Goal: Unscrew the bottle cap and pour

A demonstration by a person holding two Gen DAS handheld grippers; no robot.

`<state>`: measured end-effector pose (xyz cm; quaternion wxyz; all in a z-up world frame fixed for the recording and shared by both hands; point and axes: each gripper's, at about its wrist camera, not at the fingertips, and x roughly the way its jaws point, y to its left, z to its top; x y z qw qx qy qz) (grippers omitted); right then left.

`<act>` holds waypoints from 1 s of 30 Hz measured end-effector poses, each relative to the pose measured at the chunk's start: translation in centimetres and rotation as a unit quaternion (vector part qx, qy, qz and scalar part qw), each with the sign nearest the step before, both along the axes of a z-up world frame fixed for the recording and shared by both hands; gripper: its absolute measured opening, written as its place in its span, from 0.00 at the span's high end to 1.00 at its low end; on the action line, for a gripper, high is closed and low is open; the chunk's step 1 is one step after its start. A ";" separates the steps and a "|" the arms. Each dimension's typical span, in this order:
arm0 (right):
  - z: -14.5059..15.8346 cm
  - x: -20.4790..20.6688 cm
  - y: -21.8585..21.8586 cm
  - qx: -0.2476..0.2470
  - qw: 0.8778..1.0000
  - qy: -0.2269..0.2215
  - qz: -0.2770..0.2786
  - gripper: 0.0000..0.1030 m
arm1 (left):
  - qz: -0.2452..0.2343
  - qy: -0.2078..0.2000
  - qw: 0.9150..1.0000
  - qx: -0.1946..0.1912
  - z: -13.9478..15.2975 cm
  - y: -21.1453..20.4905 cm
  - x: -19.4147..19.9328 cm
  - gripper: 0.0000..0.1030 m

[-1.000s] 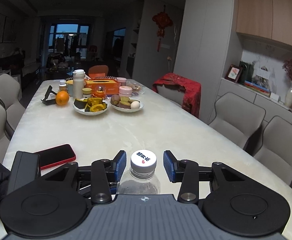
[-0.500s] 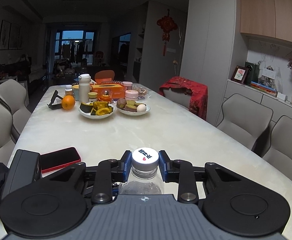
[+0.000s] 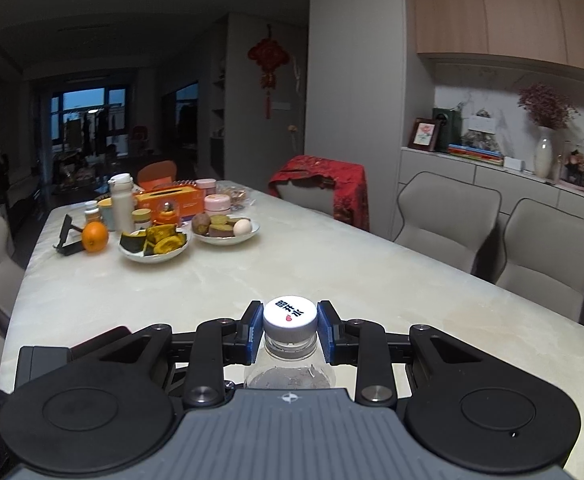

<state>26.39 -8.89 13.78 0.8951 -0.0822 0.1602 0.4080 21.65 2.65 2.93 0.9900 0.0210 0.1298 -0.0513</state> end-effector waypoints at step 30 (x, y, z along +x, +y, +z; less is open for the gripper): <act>-0.1 0.9 -1.3 -0.002 0.999 -0.011 0.033 0.49 | -0.002 0.001 1.000 0.001 0.3 -0.3 0.1 0.42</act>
